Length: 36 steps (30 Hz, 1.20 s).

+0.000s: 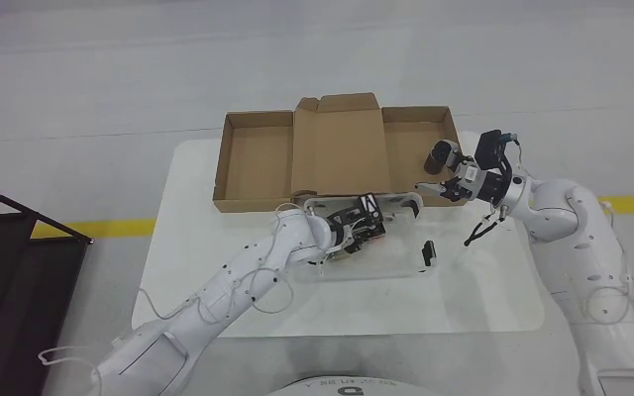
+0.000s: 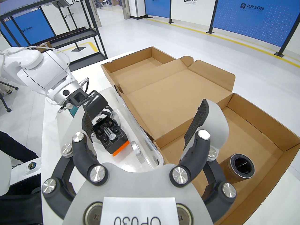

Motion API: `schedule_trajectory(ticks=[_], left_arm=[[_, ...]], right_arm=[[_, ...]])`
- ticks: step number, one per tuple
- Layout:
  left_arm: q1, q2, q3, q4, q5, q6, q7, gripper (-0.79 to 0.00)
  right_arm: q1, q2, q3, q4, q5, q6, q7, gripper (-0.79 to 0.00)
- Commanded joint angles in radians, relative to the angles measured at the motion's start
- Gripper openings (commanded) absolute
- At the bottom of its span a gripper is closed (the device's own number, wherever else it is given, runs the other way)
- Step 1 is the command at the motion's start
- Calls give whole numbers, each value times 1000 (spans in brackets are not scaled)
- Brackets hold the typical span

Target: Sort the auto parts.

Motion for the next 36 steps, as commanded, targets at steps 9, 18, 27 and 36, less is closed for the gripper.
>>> schedule_trajectory(ticks=[9, 18, 27, 36], left_arm=[[90, 39, -85, -221, 79, 19, -34, -785], [152, 61, -153, -293, 31, -11, -12, -785], [160, 61, -152, -292, 43, -5, 5, -785], [182, 64, -133, -415, 225, 65, 31, -785]], right_arm=[[0, 0, 0, 0, 0, 0, 0, 0], [0, 0, 0, 0, 0, 0, 0, 0], [0, 0, 0, 0, 0, 0, 0, 0], [-9, 3, -55, -51, -16, 95, 131, 0]])
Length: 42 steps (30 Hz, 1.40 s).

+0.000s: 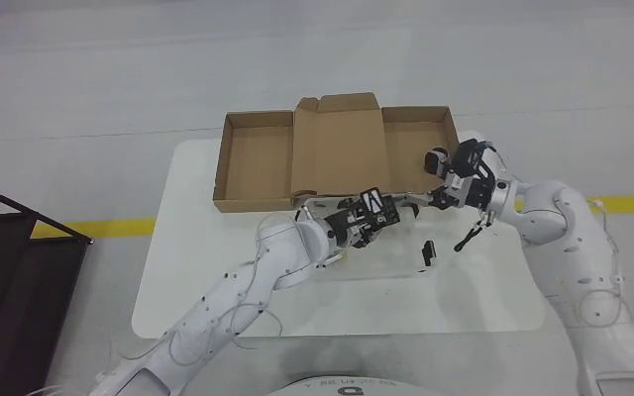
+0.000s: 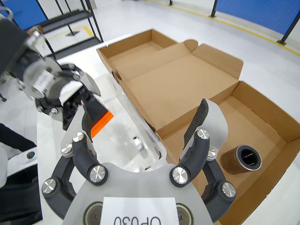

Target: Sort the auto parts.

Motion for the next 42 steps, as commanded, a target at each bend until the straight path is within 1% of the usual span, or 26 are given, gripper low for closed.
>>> schedule_trajectory(ticks=[1, 6, 11, 14, 16, 17, 19, 20, 21, 23, 25, 26, 31, 33, 34, 36, 37, 38, 42], left_arm=[[20, 6, -11, -35, 31, 3, -8, -785], [69, 22, -61, -87, 61, -7, 1, -785], [101, 35, -114, -100, 81, -10, 19, -785], [106, 39, -118, -111, 122, -18, 18, -785], [106, 39, -113, -118, 146, -19, 15, -785], [105, 38, -108, -121, 155, -20, 16, -785], [103, 37, -100, -124, 170, -21, 11, -785], [101, 36, -95, -124, 178, -21, 8, -785], [100, 35, -92, -123, 181, -20, 7, -785], [97, 33, -83, -124, 189, -19, 0, -785], [96, 31, -78, -124, 192, -19, -3, -785], [95, 30, -75, -125, 194, -18, -4, -785], [94, 27, -65, -126, 202, -20, -8, -785], [91, 25, -59, -122, 210, -19, -12, -785], [89, 24, -56, -121, 213, -17, -13, -785], [88, 22, -52, -120, 216, -15, -15, -785], [86, 21, -49, -120, 218, -16, -18, -785], [85, 20, -47, -120, 220, -18, -20, -785], [80, 16, -40, -118, 221, -20, -28, -785]], right_arm=[[2, 2, -7, -7, 41, 23, 38, 0], [3, 8, -15, -30, 174, 56, 111, 0], [3, 8, -15, -30, 174, 56, 111, 0], [-4, 6, -26, -33, 190, 55, 110, 0], [1, 7, -55, -28, 253, 46, 153, 0], [6, 8, -72, -15, 311, 51, 188, 0], [37, 11, -98, 6, 417, 91, 284, 0], [52, 12, -122, 23, 509, 121, 349, 0], [62, 13, -131, 29, 558, 132, 383, 0], [89, 15, -160, 57, 738, 144, 491, 0], [114, 19, -163, 79, 802, 161, 560, 0], [127, 22, -170, 88, 828, 188, 587, 0], [150, 25, -205, 96, 854, 228, 628, 0], [157, 28, -220, 97, 844, 243, 643, -34], [162, 30, -228, 98, 828, 248, 648, -68], [165, 30, -236, 100, 813, 251, 651, -92], [166, 30, -240, 100, 813, 250, 650, -123], [167, 30, -244, 100, 815, 249, 649, -172], [169, 32, -255, 99, 829, 251, 651, -234]])
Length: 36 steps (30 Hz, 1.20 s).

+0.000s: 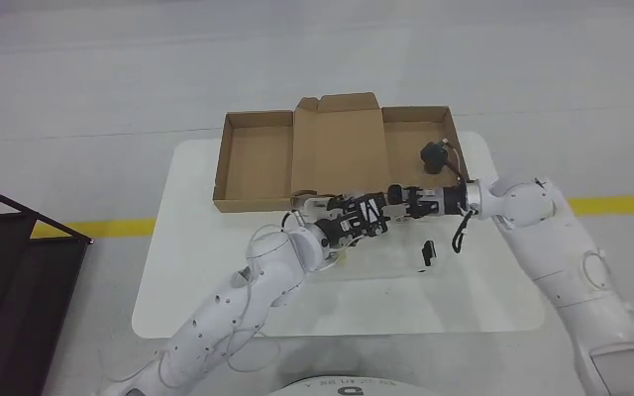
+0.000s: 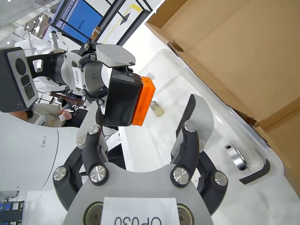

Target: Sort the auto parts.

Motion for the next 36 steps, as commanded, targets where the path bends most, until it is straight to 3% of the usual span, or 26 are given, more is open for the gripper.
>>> schedule_trajectory(ticks=[1, 13, 17, 23, 25, 27, 28, 36], left_arm=[[-2, -2, 2, 2, -1, -1, -1, -785], [-9, -10, 8, 6, 3, -4, -4, -785], [-7, -12, 10, 3, 7, -7, -5, -785], [0, -13, 6, 2, 10, -11, 2, -785], [3, -13, 5, 2, 12, -13, 5, -785], [5, -13, 4, 0, 17, -14, 7, -785], [7, -13, 4, 0, 18, -14, 8, -785], [19, -12, -6, -7, 26, -18, 18, -785]], right_arm=[[1, 1, -5, -2, 4, 3, 3, -243], [0, 14, -59, -53, 51, 19, 19, -271], [6, 21, -80, -57, 68, 15, 15, -382], [19, 31, -121, -56, 96, 15, 15, -446], [28, 34, -133, -51, 103, 14, 14, -529], [36, 36, -142, -44, 112, 12, 12, -727], [40, 38, -146, -40, 116, 10, 10, -785], [59, 47, -159, -18, 127, -8, -8, -785]])
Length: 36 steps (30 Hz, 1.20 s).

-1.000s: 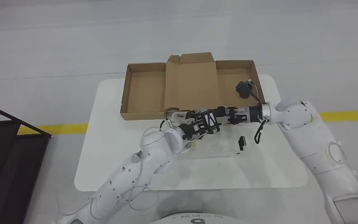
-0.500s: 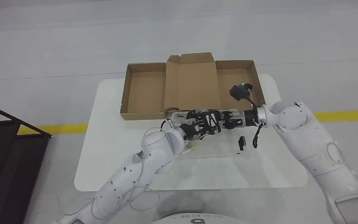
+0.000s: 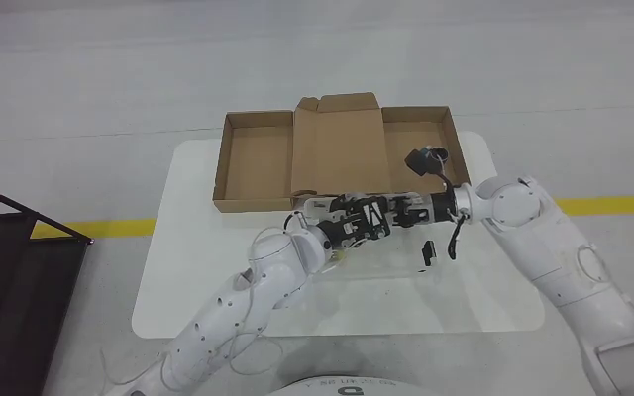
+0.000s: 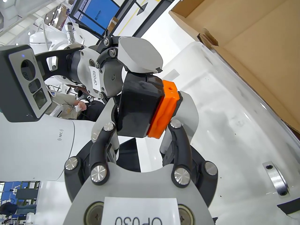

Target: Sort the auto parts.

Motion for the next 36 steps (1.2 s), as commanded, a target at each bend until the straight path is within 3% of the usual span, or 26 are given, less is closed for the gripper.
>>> schedule_trajectory(ticks=[1, 4, 7, 8, 26, 36], left_arm=[[3, 0, -1, -3, 0, -2, 4, -785], [7, 0, -3, -6, -7, -11, 12, -785], [10, 0, -9, -10, -15, -14, 19, -89], [11, 0, -11, -11, -17, -14, 20, 0], [51, 8, -54, -68, -17, -12, 48, 0], [186, 41, -171, -241, 30, -12, 77, 0]], right_arm=[[2, 1, -2, 4, 2, -3, -3, -785], [5, 4, -5, 9, 3, -9, -9, -785], [6, 6, -9, 11, 8, -14, -15, -785], [6, 7, -11, 12, 10, -15, -16, -785], [29, 32, -47, 118, 112, -32, -33, -785], [71, 67, 92, 321, 237, -122, -123, -785]])
